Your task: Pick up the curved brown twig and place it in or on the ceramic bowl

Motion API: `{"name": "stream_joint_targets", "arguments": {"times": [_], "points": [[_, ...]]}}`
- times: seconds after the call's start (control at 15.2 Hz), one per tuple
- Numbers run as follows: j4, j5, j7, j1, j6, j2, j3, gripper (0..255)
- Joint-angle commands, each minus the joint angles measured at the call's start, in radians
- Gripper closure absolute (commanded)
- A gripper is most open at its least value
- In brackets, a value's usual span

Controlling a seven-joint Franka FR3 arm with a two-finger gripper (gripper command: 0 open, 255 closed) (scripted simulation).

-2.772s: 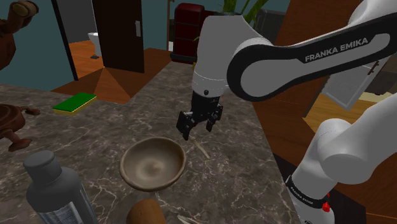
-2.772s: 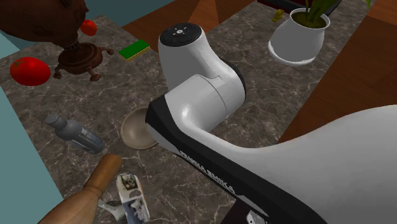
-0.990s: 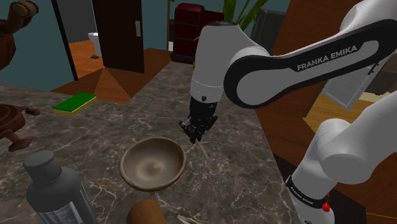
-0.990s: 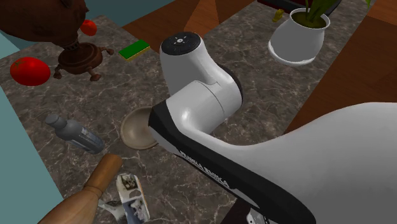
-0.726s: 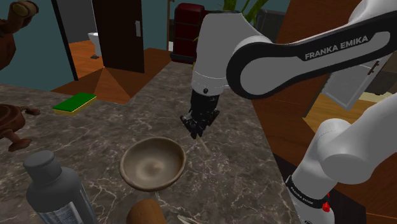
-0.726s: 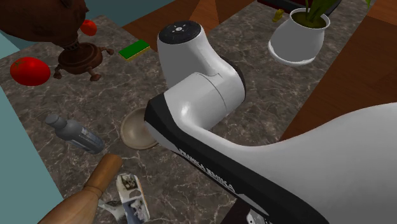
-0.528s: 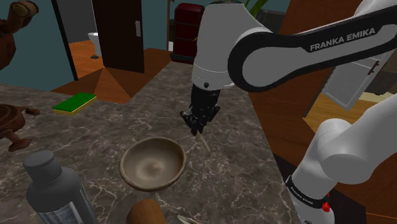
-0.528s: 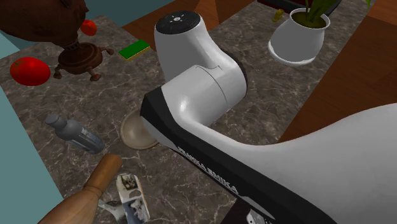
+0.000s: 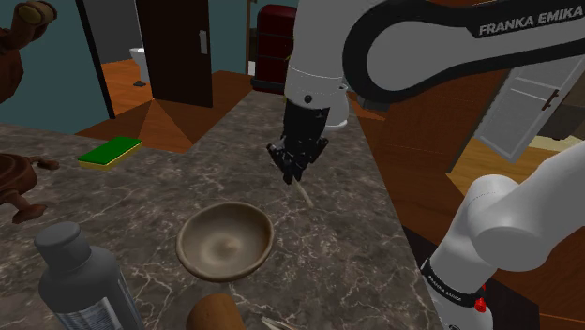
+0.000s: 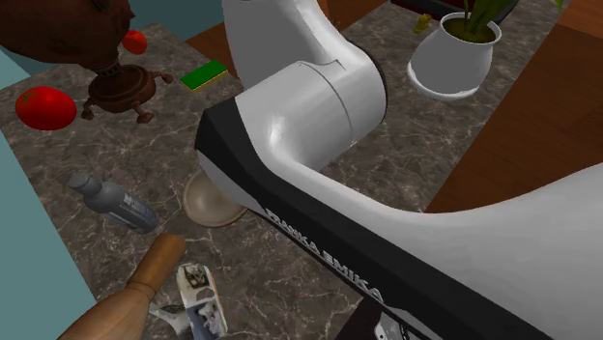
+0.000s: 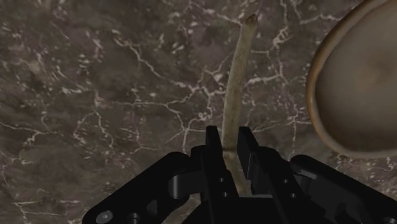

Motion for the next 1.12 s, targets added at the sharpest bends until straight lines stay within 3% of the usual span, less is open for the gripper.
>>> {"name": "stream_joint_targets", "arguments": {"times": [0.0, 0.2, 0.59, 0.92, 1.06], "points": [[0.021, -0.001, -0.004, -0.001, -0.029, -0.008, -0.006, 255], [0.055, -0.003, -0.005, -0.002, -0.067, -0.011, -0.012, 255], [0.209, -0.041, 0.16, 0.003, -0.053, 0.158, 0.12, 255], [0.37, -0.13, 0.318, 0.013, -0.061, 0.335, 0.227, 255], [0.372, -0.142, 0.334, 0.017, -0.049, 0.353, 0.234, 255]]}}
